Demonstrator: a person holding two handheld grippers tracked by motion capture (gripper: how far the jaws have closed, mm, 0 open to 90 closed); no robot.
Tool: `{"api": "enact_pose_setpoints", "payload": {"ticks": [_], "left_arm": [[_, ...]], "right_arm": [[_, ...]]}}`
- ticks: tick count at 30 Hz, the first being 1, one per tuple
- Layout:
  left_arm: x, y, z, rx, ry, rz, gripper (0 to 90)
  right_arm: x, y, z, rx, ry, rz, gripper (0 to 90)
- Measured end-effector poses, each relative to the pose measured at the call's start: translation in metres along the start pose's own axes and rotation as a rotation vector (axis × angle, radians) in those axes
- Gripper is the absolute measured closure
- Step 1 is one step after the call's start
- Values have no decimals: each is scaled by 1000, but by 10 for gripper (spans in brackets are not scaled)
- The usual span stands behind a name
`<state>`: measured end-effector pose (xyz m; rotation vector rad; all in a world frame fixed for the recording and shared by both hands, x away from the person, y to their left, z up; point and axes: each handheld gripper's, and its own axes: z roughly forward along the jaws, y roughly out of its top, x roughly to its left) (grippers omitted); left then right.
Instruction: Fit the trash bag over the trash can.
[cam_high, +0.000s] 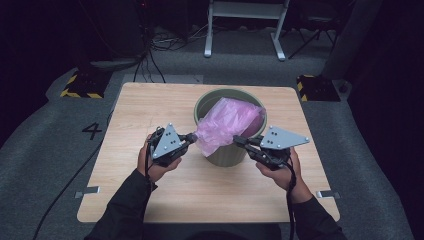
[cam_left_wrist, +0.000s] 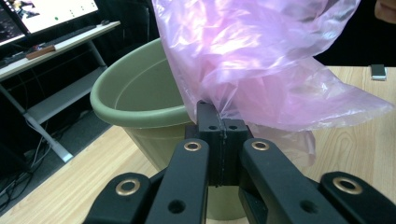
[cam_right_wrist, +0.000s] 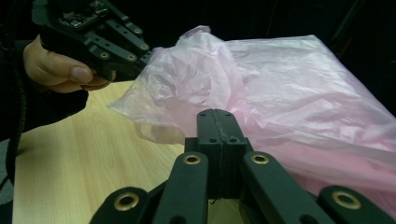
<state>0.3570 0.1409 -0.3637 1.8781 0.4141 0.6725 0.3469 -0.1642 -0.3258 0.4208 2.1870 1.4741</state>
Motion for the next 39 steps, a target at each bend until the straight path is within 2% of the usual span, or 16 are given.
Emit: {"api": "enact_pose_setpoints", "payload": {"ticks": [5, 8, 17, 19, 21, 22, 25, 26, 27, 30, 32, 34, 39], "left_arm": [[2, -3, 0, 3, 0, -5, 900], [6, -7, 3, 1, -10, -32, 900], [14, -12, 1, -7, -8, -50, 900], [15, -12, 1, -13, -9, -59, 900], [12, -10, 1, -18, -5, -51, 900], [11, -9, 2, -20, -9, -45, 899], [5, -4, 5, -23, -16, -24, 899], [2, -1, 7, -21, -20, -11, 899], [2, -1, 7, -21, -20, -11, 899], [-3, 3, 11, -7, -18, 14, 898], [-4, 4, 11, -6, -18, 16, 898], [-6, 5, 12, -4, -23, 22, 894], [-9, 7, 14, -6, -25, 31, 888]], "right_arm": [[-6, -6, -11, -7, -29, 22, 900], [-9, -11, -18, -12, -47, 37, 900], [-21, -34, -44, -21, -109, 86, 900], [-24, -38, -47, -9, -113, 96, 900], [-24, -40, -48, -8, -98, 94, 897], [-22, -39, -48, -16, -90, 76, 791], [-19, -35, -47, -23, -80, 60, 741], [-15, -29, -46, -43, -68, 47, 608], [-15, -29, -46, -43, -68, 47, 608], [-8, -18, -45, -75, -74, 37, 376], [-2, -10, -43, -84, -76, 9, 323], [3, -6, -39, -81, -60, -8, 309], [9, 1, -27, -57, -57, -45, 297]]}}
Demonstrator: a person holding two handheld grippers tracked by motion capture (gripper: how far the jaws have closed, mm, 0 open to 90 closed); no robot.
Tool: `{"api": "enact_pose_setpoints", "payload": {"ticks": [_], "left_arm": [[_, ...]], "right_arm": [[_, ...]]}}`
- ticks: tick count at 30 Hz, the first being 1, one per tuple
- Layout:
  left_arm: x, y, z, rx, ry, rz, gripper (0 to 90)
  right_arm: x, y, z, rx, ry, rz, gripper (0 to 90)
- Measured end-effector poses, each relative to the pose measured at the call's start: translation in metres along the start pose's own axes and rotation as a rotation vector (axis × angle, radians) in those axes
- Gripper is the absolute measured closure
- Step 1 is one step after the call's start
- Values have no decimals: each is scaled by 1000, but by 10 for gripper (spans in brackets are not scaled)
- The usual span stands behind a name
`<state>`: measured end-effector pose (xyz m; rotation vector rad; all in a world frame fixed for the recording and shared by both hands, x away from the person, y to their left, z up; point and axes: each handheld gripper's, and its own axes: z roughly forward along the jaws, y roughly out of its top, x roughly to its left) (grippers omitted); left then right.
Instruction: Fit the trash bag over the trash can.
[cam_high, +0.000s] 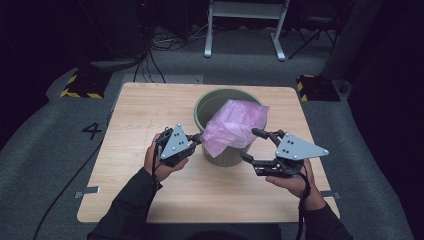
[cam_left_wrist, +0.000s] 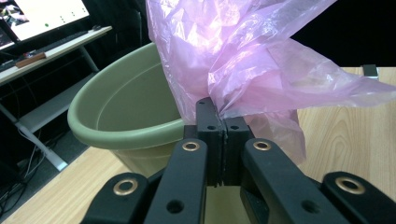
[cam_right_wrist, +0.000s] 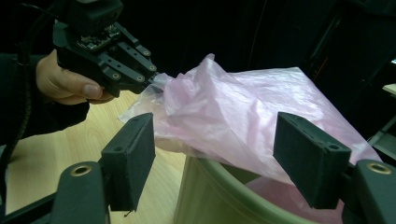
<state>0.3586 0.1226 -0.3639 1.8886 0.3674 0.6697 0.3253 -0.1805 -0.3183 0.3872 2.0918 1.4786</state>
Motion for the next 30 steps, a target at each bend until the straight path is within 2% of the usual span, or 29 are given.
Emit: {"api": "enact_pose_setpoints", "payload": {"ticks": [1, 2, 3, 4, 5, 6, 8, 11, 12, 14, 16, 17, 23, 26, 27, 29, 30], "left_arm": [[-1, 1, 1, 4, -1, 8, 887], [-2, 1, 2, 4, 0, 11, 884], [-3, 1, 2, 5, -1, 13, 865], [-3, 2, 3, 8, 5, 19, 865], [-4, 2, 3, 9, 11, 20, 839], [-4, 2, 4, 8, 16, 10, 785], [-3, 1, 3, 6, 17, -3, 630], [-1, -1, 1, 0, 29, -53, 400], [0, -2, 0, -12, 26, -69, 360], [1, -4, -2, -28, -4, -98, 297], [-1, -4, -1, -27, -10, -99, 273], [-2, -3, -1, -28, -30, -99, 254], [-20, 7, 10, -38, -119, -67, 234], [-23, 9, 10, -46, -135, -61, 223], [-26, 12, 12, -38, -131, -45, 223], [-27, 14, 13, -33, -123, -37, 234], [-28, 15, 14, -28, -108, -31, 279]], "right_arm": [[0, 0, 2, 5, -10, -2, 322], [0, 1, 4, 14, -18, -7, 405], [-1, 1, 7, 22, -26, -25, 622], [-1, 1, 7, 22, -26, -25, 622], [-2, 0, 7, 23, -18, -29, 723], [-3, -2, 6, 21, -10, -28, 798], [-7, -5, 3, 26, -26, -14, 874], [-14, -13, -6, 22, -49, 17, 896], [-17, -16, -10, 19, -55, 36, 897], [-23, -22, -18, 16, -82, 65, 898], [-29, -29, -25, 22, -94, 85, 898], [-32, -34, -27, 25, -100, 102, 897], [-34, -41, -28, 29, -120, 121, 896], [-34, -41, -28, 23, -116, 126, 895], [-34, -41, -27, 22, -123, 120, 894], [-34, -41, -27, 22, -119, 120, 892], [-34, -41, -26, 22, -119, 118, 885]]}}
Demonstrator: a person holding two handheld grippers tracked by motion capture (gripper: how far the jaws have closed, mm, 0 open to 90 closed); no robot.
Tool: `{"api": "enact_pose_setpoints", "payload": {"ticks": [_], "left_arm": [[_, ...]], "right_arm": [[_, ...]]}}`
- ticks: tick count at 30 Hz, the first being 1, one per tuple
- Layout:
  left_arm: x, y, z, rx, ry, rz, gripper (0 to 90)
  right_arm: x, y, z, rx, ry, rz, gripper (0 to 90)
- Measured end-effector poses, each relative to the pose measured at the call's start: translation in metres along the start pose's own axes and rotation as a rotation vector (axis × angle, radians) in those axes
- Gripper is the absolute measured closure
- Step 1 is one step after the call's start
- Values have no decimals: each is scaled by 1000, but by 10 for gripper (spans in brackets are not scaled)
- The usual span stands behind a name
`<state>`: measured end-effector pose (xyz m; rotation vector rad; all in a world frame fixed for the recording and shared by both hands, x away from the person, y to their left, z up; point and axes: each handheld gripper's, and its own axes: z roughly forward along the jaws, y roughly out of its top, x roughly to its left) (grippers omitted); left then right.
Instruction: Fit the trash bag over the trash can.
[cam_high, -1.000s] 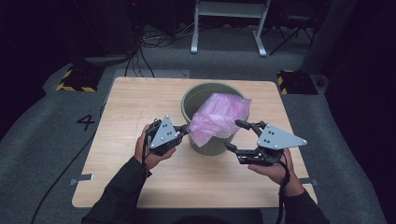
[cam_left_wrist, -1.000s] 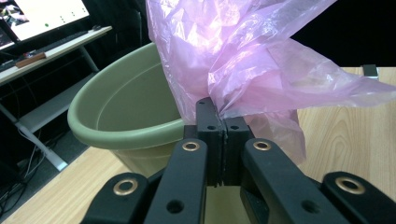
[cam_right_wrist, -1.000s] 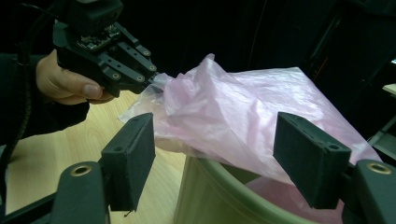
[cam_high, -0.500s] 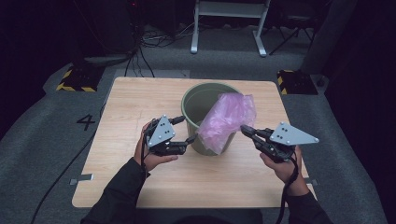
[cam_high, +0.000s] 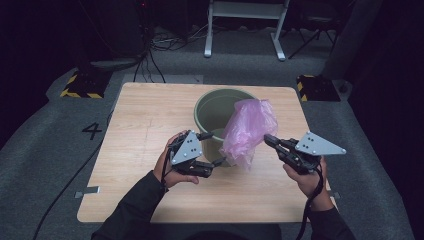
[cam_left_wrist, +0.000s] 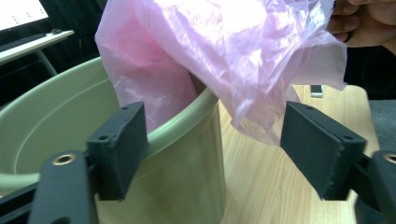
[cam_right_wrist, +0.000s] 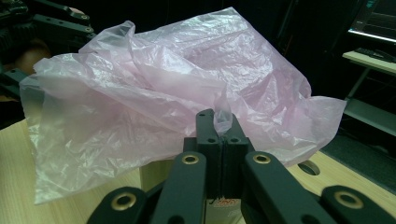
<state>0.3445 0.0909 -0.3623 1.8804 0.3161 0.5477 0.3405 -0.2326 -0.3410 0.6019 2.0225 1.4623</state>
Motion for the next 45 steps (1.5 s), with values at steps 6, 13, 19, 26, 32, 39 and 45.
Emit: {"api": "enact_pose_setpoints", "payload": {"ticks": [6, 13, 19, 26, 32, 39, 45], "left_arm": [[1, 7, 6, 18, 29, 42, 641], [2, 9, 7, 40, 39, 83, 896], [0, 12, 9, 58, 62, 91, 900], [0, 11, 7, 66, 67, 82, 900], [0, 11, 7, 67, 67, 79, 900], [-1, 12, 7, 69, 71, 84, 900], [1, 11, 3, 66, 69, 78, 900]], "right_arm": [[2, -1, 2, -9, 2, 0, 821], [8, 2, 4, -11, -10, -17, 550], [22, 5, -2, -31, -17, -52, 422], [37, 5, -15, -72, 17, -79, 446], [56, 4, -27, -108, 92, -119, 495], [71, 5, -31, -95, 36, -181, 502], [56, -3, -32, -44, -51, -104, 501]]}}
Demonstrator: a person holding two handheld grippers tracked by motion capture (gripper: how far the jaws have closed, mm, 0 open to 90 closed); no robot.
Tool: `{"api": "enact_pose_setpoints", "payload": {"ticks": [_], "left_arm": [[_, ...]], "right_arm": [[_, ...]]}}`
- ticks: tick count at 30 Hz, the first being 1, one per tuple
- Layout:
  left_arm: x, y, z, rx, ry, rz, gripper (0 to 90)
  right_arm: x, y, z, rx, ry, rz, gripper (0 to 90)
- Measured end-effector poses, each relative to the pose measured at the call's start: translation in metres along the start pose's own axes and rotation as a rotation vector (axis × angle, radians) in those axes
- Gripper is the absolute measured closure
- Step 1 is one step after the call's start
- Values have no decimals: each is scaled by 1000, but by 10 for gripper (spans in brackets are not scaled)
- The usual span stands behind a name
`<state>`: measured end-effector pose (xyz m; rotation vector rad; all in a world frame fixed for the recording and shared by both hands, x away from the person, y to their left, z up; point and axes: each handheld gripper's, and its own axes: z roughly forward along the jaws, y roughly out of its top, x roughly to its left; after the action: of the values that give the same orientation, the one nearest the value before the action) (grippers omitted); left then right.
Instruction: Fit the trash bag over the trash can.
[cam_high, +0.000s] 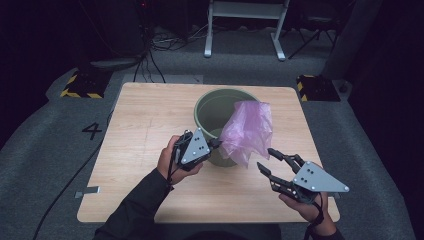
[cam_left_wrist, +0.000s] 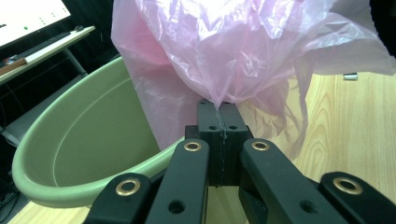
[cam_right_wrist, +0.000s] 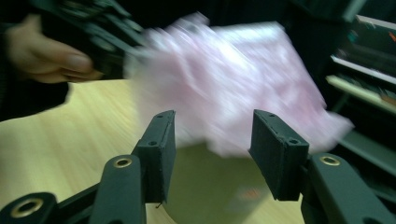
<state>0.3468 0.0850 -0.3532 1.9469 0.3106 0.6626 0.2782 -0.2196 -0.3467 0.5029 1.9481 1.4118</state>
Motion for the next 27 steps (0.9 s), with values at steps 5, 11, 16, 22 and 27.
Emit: {"api": "enact_pose_setpoints", "payload": {"ticks": [5, 11, 16, 22, 27], "left_arm": [[0, 0, 0, 8, 5, 4, 900], [2, -1, 1, 10, 8, -4, 900], [1, -1, 1, 6, 12, -5, 900], [-2, 2, 4, 9, 4, 5, 900], [-3, 4, 5, 11, -2, 13, 900]], "right_arm": [[-5, -4, -6, 6, -51, -6, 456], [-13, -4, -18, -21, -10, 17, 402], [-10, -6, -27, -15, 47, 15, 426], [8, -11, -17, 21, 146, -22, 470], [16, -5, -3, 6, 140, -57, 463]]}}
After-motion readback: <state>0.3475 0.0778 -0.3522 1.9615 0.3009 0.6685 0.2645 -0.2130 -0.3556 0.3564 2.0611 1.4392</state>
